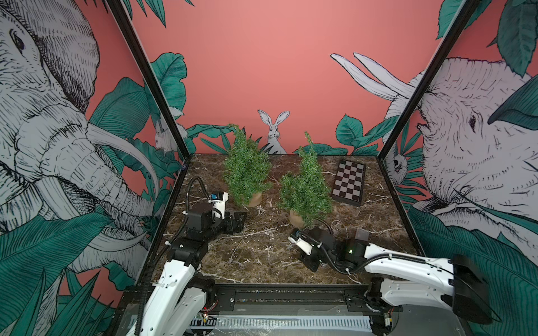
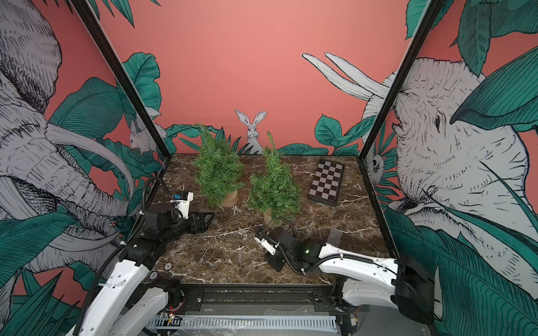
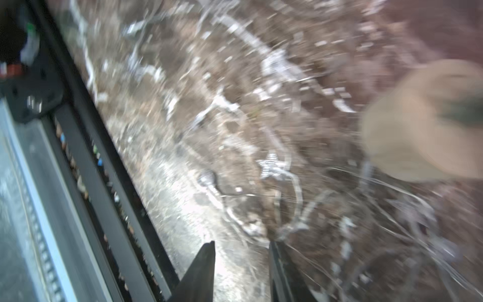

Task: Wrap string light around the christmas tree
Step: Pick up the light string from the center of the board.

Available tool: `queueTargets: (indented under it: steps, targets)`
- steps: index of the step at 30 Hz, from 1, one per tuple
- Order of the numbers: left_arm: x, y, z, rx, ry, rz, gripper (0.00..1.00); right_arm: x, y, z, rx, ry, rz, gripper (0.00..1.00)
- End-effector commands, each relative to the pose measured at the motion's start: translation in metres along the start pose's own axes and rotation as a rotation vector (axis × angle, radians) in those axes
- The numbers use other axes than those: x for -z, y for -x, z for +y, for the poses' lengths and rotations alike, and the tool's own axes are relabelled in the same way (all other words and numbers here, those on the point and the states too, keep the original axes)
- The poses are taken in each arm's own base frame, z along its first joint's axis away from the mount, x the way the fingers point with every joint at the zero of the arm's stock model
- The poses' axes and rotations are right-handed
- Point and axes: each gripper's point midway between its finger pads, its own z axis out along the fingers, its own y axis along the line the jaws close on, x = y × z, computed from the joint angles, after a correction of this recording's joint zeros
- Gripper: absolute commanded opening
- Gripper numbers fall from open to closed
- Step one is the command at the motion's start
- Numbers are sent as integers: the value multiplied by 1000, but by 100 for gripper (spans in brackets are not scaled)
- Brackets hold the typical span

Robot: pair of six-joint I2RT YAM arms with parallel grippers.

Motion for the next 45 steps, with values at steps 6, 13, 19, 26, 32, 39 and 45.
queueTargets:
  steps: [6, 13, 19, 26, 32, 39, 45]
  targets:
    - [5, 7, -2, -13, 3, -12, 84, -31, 12, 29, 258, 4, 56, 40]
    - [5, 7, -3, -13, -1, -13, 84, -45, 6, 16, 339, -75, 130, 34]
    - [5, 7, -3, -13, -1, -13, 84, -54, -5, 12, 369, -92, 182, 34]
    - [4, 6, -3, -12, -1, -10, 84, -64, -6, 18, 384, -56, 196, 34]
    - [4, 7, -3, -15, -1, -11, 84, -75, -8, 17, 405, -63, 211, 33]
    - [4, 7, -4, -15, -3, -12, 84, -85, -6, 17, 415, -69, 218, 26]
    - [4, 7, -3, -15, -2, -12, 84, -88, -3, 19, 421, -58, 218, 15]
